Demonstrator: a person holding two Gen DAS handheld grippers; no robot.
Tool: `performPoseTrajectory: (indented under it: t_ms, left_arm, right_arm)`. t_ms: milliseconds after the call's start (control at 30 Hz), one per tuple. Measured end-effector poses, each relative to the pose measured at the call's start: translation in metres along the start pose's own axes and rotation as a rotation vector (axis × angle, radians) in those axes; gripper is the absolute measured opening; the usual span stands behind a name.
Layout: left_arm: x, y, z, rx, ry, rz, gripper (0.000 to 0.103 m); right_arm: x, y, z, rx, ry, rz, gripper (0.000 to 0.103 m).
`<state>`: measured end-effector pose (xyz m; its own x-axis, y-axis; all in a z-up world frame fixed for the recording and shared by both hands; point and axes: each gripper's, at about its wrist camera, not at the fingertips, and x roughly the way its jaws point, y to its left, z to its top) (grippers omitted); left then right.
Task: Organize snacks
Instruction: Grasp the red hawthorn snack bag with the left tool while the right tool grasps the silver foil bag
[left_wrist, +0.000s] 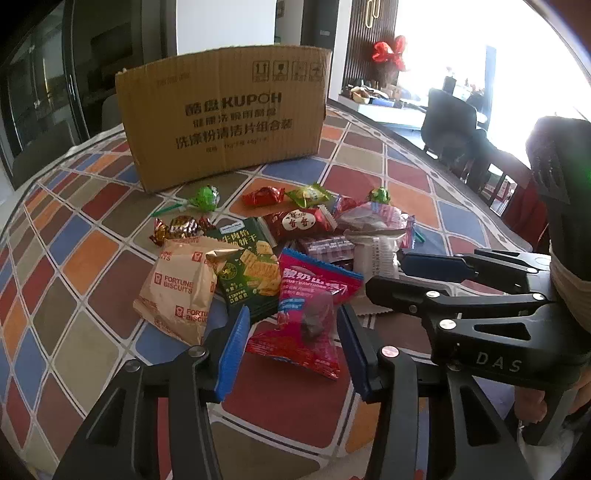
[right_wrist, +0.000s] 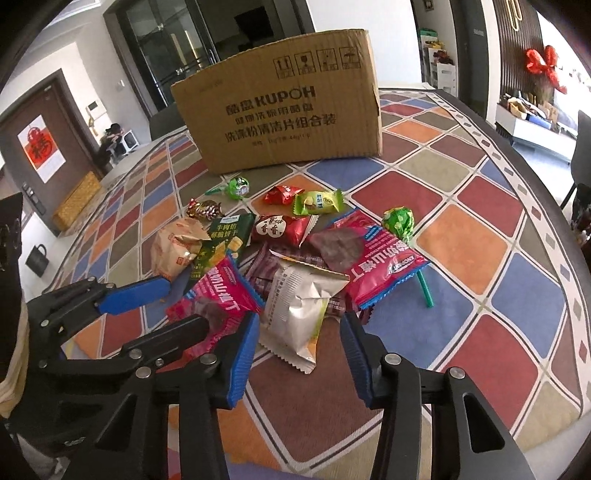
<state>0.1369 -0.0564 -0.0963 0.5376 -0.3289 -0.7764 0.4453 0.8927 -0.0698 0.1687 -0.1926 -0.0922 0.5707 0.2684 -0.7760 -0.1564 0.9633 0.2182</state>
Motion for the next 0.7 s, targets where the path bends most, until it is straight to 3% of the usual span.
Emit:
performPoseTrajectory:
  t_ms: [300,367,700]
  left_arm:
    - [0.012,0.007,-0.001,-0.036,0.03,-0.028,0.042]
    - [0.01,0.007,-0.001,-0.037,0.025,-0.032,0.035]
    - [-0.002,0.012,0.0,-0.079,-0.009,0.001,0.034]
  right_arm:
    - [0.007,-0.002,0.002,0.003,0.013,-0.002,0.047]
    - [0.007,-0.001,0.002,-0.001,0.011,-0.003,0.047]
    - [0.012,0.006,0.004,-0.024,0.012,0.021,0.038]
